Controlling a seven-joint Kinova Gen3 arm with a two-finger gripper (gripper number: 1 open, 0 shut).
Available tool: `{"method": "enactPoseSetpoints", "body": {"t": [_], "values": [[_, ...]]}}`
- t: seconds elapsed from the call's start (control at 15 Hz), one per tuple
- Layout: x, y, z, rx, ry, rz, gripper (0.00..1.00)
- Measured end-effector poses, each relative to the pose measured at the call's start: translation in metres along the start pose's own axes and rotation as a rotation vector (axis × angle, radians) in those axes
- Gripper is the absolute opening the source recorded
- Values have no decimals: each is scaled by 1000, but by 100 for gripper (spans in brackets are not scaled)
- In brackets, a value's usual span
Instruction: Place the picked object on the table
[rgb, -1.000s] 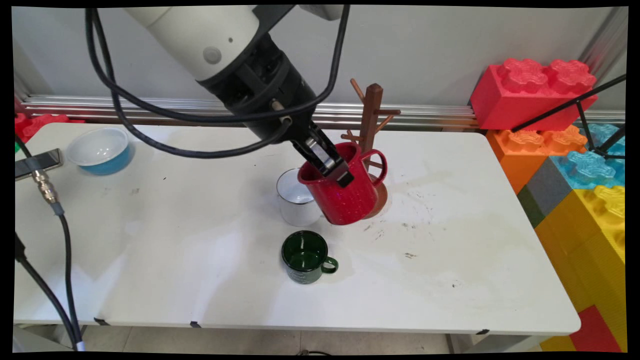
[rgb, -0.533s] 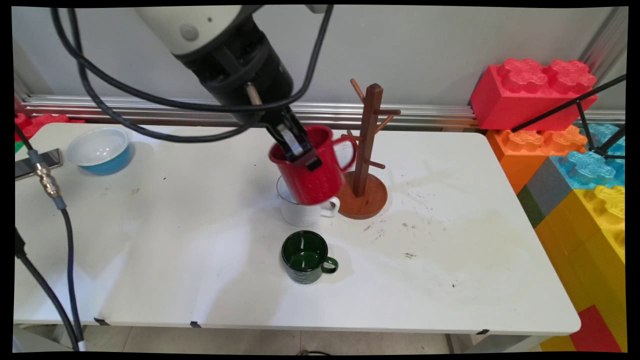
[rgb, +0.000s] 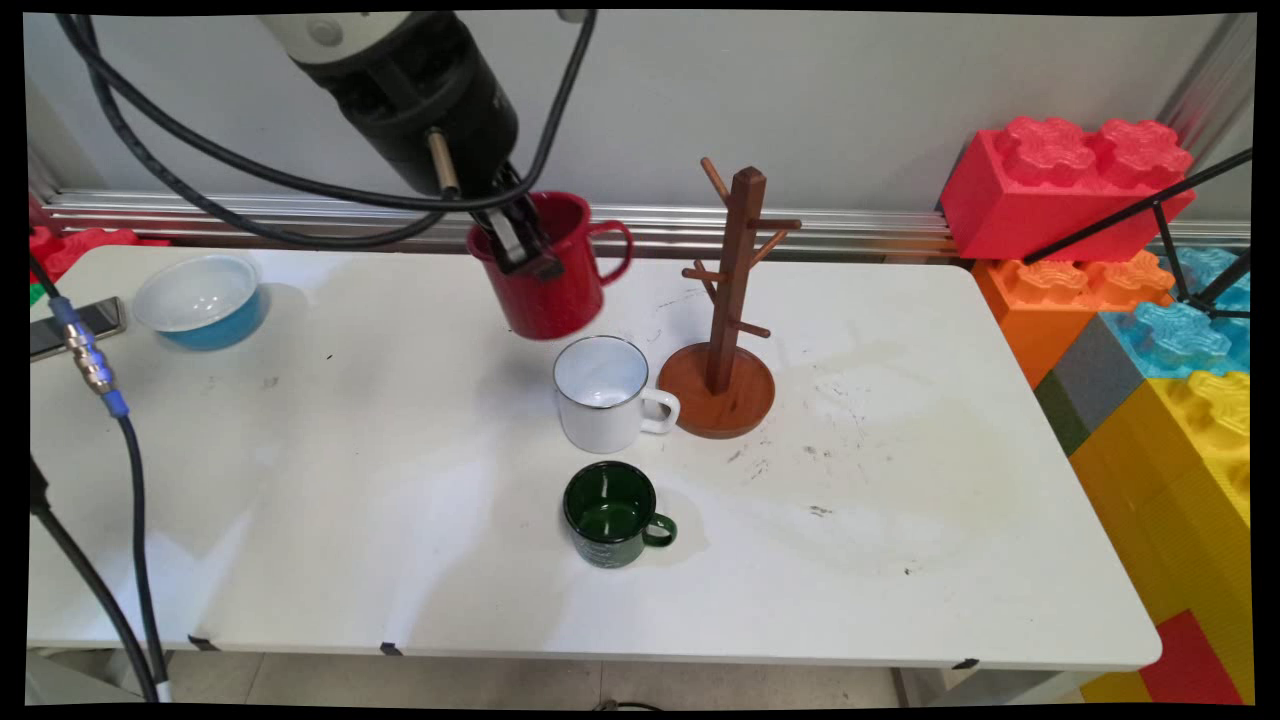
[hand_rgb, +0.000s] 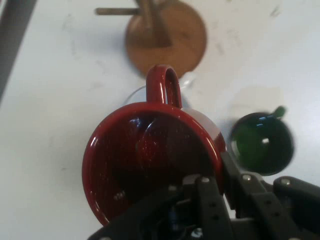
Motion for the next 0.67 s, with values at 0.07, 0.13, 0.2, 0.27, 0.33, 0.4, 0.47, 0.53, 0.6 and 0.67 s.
{"method": "enactPoseSetpoints", "body": {"t": [0.07,0.13,0.2,0.27,0.33,0.4,0.47,0.53,0.6,0.67], "values": [[-2,-6,2,22,-9,12,0],[-4,-12,5,37,-15,21,0],[-6,-16,7,45,-17,27,0],[-8,-22,11,53,-22,36,0],[-10,-25,14,58,-22,43,0],[-12,-31,19,61,-23,52,0],[-13,-35,23,63,-23,60,0],[-15,-42,29,65,-25,72,0],[-16,-47,34,67,-26,81,0],[-18,-54,40,70,-30,91,0]]}}
